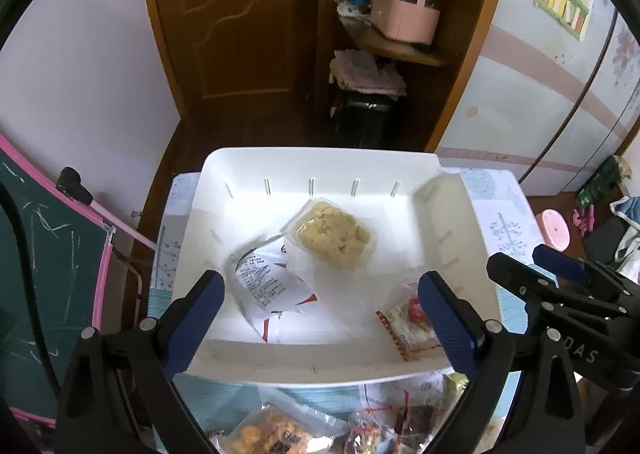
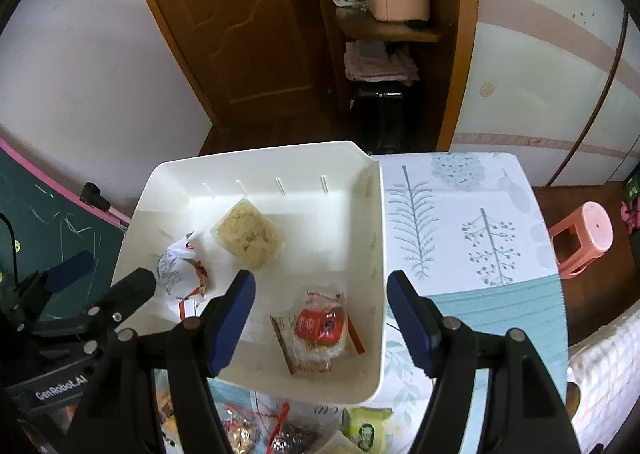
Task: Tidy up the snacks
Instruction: 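Withdraw both grippers from the basket back toward the snack pile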
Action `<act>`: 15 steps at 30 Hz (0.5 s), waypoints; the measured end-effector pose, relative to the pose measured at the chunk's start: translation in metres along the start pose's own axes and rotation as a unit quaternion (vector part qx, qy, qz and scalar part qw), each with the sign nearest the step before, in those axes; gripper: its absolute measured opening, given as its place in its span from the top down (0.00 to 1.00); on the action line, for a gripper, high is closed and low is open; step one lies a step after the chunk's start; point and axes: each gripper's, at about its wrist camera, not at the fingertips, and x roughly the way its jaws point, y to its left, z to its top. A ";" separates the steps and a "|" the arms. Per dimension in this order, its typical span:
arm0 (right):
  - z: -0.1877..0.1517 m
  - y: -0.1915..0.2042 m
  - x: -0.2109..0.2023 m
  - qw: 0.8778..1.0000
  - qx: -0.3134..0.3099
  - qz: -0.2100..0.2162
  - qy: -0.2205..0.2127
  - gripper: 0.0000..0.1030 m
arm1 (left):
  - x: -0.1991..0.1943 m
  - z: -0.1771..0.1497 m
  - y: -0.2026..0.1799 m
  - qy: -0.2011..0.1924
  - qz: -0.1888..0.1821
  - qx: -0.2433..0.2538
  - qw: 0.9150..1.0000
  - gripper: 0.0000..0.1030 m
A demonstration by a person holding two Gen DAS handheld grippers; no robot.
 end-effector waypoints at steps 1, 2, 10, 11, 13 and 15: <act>-0.001 0.000 -0.007 1.000 0.000 -0.001 -0.004 0.33 | -0.006 -0.001 0.000 -0.004 -0.001 -0.001 1.000 0.06; -0.003 0.000 -0.012 1.000 0.000 -0.001 -0.008 0.33 | -0.015 -0.002 0.000 -0.012 0.000 -0.001 1.000 0.06; -0.017 0.007 -0.067 0.999 -0.011 -0.002 -0.042 0.33 | -0.077 -0.013 -0.006 -0.046 0.002 0.015 0.999 0.06; -0.019 0.008 -0.073 0.999 -0.013 -0.001 -0.045 0.33 | -0.085 -0.015 -0.007 -0.049 -0.002 0.014 0.999 0.06; -0.025 0.009 -0.087 0.998 -0.018 0.000 -0.053 0.33 | -0.099 -0.021 -0.008 -0.054 -0.007 0.013 0.998 0.06; -0.032 0.011 -0.099 0.998 -0.023 0.000 -0.061 0.33 | -0.113 -0.027 -0.010 -0.061 -0.007 0.015 0.998 0.06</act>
